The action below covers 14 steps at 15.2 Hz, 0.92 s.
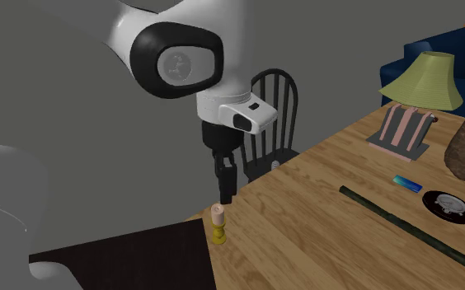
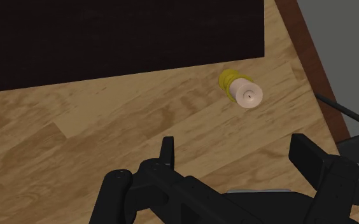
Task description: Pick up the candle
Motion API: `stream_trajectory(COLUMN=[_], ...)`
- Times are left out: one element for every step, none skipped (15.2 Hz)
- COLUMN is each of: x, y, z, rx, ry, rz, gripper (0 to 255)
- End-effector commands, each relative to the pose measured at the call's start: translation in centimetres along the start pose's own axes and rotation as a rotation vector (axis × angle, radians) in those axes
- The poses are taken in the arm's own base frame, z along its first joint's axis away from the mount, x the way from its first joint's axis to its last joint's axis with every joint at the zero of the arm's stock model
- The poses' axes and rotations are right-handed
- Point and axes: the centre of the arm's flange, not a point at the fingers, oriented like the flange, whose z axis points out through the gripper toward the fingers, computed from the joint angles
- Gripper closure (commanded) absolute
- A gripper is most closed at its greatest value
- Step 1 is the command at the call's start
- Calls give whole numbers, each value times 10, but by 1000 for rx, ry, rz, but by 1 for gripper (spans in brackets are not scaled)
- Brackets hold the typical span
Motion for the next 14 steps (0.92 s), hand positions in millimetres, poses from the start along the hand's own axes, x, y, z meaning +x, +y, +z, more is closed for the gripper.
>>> stream_trajectory(x=[-1, -1, -1, -1, -1, -1, -1, 0, 0, 0, 0, 0, 0, 1], y=[-13, -18, -24, -30, -35, -41, -47, -49, -49, -49, -49, -49, -49, -49], z=[26, 38, 50, 62, 74, 86, 99, 102, 108, 113, 118, 124, 129, 134], rx=[-2, -4, -6, -8, -9, -11, -13, -14, -14, -14, -14, -14, -14, -14], ry=[4, 5, 6, 7, 8, 9, 10, 10, 10, 10, 10, 10, 10, 10], rz=[3, 5, 6, 8, 9, 10, 12, 12, 12, 12, 12, 12, 12, 12], gripper=[0, 0, 0, 0, 0, 0, 0, 0, 0, 0, 0, 0, 0, 0])
